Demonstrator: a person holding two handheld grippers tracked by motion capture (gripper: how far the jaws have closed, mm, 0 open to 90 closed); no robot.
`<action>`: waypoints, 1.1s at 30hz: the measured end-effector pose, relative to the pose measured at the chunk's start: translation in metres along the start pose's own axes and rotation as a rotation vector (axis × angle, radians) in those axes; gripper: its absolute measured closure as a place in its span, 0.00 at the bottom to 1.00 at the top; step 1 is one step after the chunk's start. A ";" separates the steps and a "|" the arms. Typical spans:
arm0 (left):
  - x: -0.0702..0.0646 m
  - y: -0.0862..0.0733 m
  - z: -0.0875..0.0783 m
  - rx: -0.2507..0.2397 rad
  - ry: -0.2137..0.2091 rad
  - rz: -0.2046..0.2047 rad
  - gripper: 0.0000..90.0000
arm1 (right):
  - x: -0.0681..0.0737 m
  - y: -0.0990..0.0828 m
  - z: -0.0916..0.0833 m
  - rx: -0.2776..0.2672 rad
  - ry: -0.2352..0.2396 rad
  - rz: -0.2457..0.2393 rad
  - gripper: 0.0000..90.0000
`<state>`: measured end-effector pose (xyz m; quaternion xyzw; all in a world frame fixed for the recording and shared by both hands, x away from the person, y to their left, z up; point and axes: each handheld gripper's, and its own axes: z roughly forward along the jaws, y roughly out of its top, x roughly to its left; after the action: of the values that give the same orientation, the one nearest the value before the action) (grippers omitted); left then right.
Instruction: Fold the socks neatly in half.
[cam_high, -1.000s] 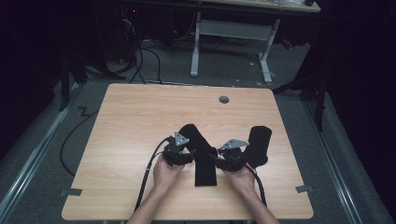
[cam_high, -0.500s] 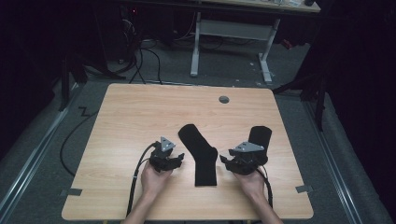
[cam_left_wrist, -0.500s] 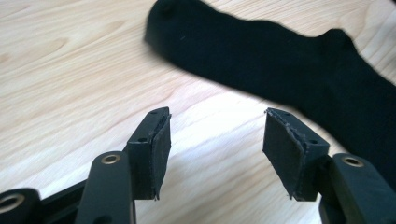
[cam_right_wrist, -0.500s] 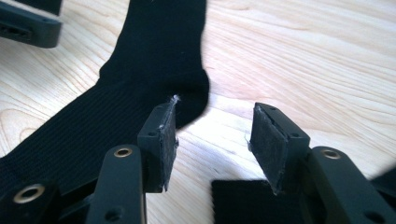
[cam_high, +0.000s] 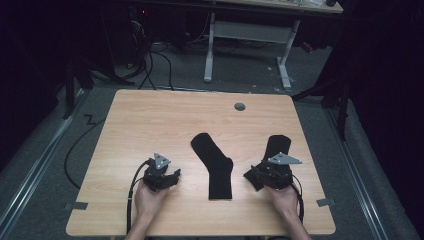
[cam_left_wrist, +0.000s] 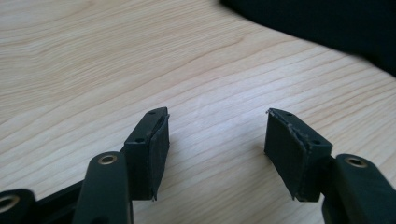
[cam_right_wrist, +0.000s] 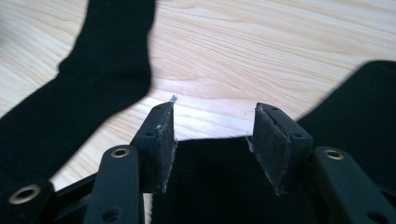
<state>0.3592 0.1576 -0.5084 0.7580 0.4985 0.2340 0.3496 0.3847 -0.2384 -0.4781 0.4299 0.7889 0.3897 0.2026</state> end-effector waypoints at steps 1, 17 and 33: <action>0.002 -0.002 -0.001 -0.002 0.009 0.002 0.45 | -0.004 -0.001 -0.001 0.005 -0.007 0.019 0.56; 0.009 -0.009 -0.008 0.001 0.025 -0.017 0.37 | -0.035 -0.004 0.000 0.005 -0.121 0.120 0.62; 0.008 -0.009 -0.008 0.002 0.023 -0.014 0.36 | -0.064 0.005 0.021 0.099 -0.280 0.177 0.65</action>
<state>0.3515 0.1701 -0.5098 0.7520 0.5081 0.2396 0.3448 0.4364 -0.2805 -0.4880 0.5571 0.7303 0.3030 0.2539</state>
